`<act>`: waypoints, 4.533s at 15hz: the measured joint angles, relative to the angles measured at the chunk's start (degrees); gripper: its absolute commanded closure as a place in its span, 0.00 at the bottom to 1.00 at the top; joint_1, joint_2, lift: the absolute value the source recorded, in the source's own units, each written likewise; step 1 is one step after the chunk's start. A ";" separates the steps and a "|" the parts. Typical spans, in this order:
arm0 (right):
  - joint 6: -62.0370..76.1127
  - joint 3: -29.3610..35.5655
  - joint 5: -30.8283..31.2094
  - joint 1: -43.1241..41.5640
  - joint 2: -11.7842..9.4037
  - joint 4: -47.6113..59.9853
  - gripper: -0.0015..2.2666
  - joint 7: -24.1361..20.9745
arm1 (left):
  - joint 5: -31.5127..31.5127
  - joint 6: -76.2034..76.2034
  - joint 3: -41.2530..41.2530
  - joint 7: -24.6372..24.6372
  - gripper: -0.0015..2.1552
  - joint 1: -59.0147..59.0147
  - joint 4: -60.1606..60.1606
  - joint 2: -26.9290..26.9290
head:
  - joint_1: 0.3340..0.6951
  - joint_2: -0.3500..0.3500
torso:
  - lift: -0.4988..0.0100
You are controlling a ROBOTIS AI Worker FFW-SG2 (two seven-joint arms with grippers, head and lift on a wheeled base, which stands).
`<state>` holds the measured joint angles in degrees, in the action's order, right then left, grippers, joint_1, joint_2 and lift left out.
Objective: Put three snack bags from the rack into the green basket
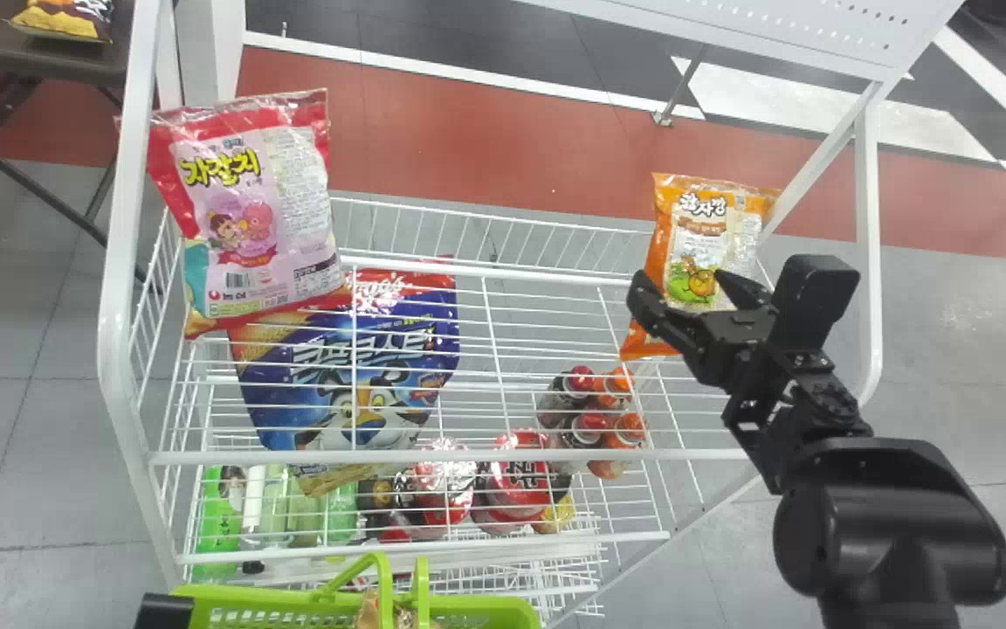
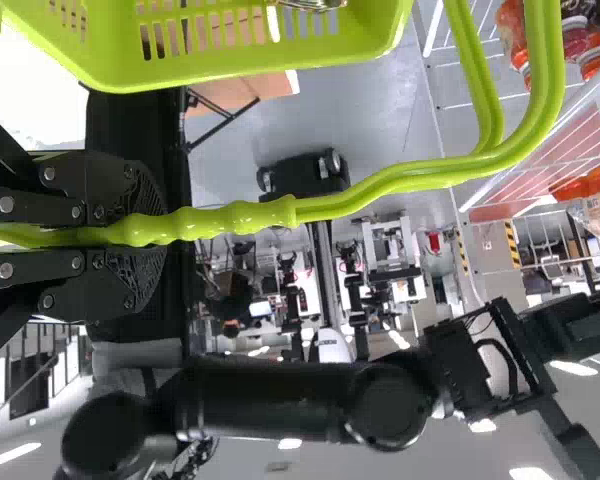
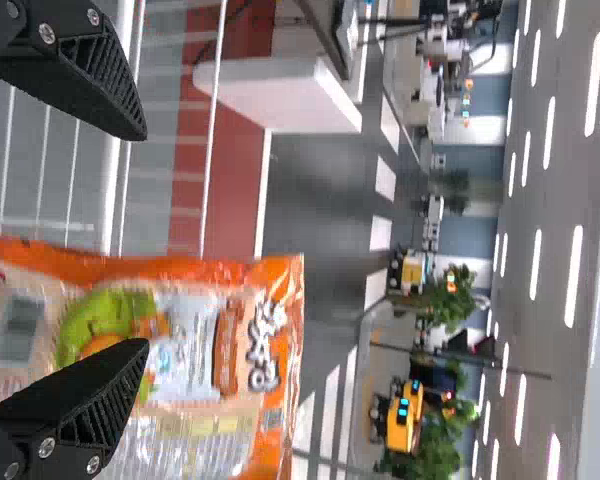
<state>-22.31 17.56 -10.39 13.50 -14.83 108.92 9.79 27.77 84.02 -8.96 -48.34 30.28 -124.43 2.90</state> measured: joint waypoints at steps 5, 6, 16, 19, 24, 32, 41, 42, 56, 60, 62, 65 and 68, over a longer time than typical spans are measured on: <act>-1.81 1.00 -0.89 -7.00 -3.19 -9.37 0.08 1.64 | -0.34 0.84 -0.22 0.53 0.95 -0.81 0.66 0.09 | 1.00 0.00 | 0.98; -3.15 0.90 -0.89 -8.19 -3.48 -10.40 0.10 2.27 | -0.34 0.84 -0.24 0.47 0.95 -0.83 0.77 0.10 | 1.00 0.00 | 0.98; -15.03 3.03 -3.54 -9.69 -3.90 -8.01 0.96 8.62 | -0.17 0.67 0.26 -0.05 0.95 -0.71 1.29 0.40 | 1.00 0.00 | 0.98; -15.97 5.60 -6.63 -5.20 -3.75 -0.57 0.96 8.60 | -0.21 0.67 0.14 0.23 0.95 -0.66 1.29 0.39 | 1.00 0.00 | 0.98; -39.00 14.57 -16.87 2.07 -3.40 18.57 0.96 15.05 | -0.26 0.66 0.02 0.47 0.95 -0.69 1.28 0.34 | 1.00 0.00 | 0.98; -67.26 18.35 -24.19 12.53 -0.02 34.66 0.96 25.60 | -0.43 0.51 -0.15 0.93 0.95 -0.75 1.45 -0.08 | 1.00 0.00 | 0.98; -67.47 1.67 -20.86 20.45 -0.14 27.57 0.96 26.73 | -1.00 0.53 -1.59 2.41 0.95 -0.80 1.23 -0.24 | 1.00 0.00 | 0.98; -67.47 -0.12 -20.87 20.43 -0.21 27.03 0.96 26.70 | -1.09 0.59 -1.73 2.51 0.95 -0.81 1.17 -0.24 | 1.00 0.00 | 0.98; -67.47 -18.63 -9.32 17.86 -3.58 20.34 0.53 16.87 | -1.39 0.67 -2.14 2.27 0.95 -0.84 0.94 -0.18 | 1.00 0.00 | 0.98; -67.47 -15.51 -9.05 19.68 -3.52 26.33 0.01 15.76 | -1.39 0.66 -2.19 2.19 0.95 -0.77 0.94 -0.18 | 1.00 0.00 | 0.98; -67.47 -14.11 -9.04 21.19 -3.37 31.39 0.02 14.02 | -1.40 0.55 -2.08 2.07 0.95 -0.60 0.90 -0.18 | 1.00 0.00 | 0.98; -66.97 -11.84 -8.82 22.28 -2.72 37.35 0.02 13.33 | -1.40 0.32 -1.90 1.94 0.95 -0.42 0.91 -0.19 | 1.00 0.00 | 0.98; -45.39 -10.26 -7.19 24.26 -1.31 38.24 0.02 14.16 | -1.40 -0.41 -1.90 1.70 0.95 -0.20 0.94 -0.21 | 1.00 0.00 | 0.98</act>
<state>-67.70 7.30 -17.58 37.76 -16.14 147.16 23.95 26.37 83.60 -10.86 -46.64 30.08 -123.49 2.69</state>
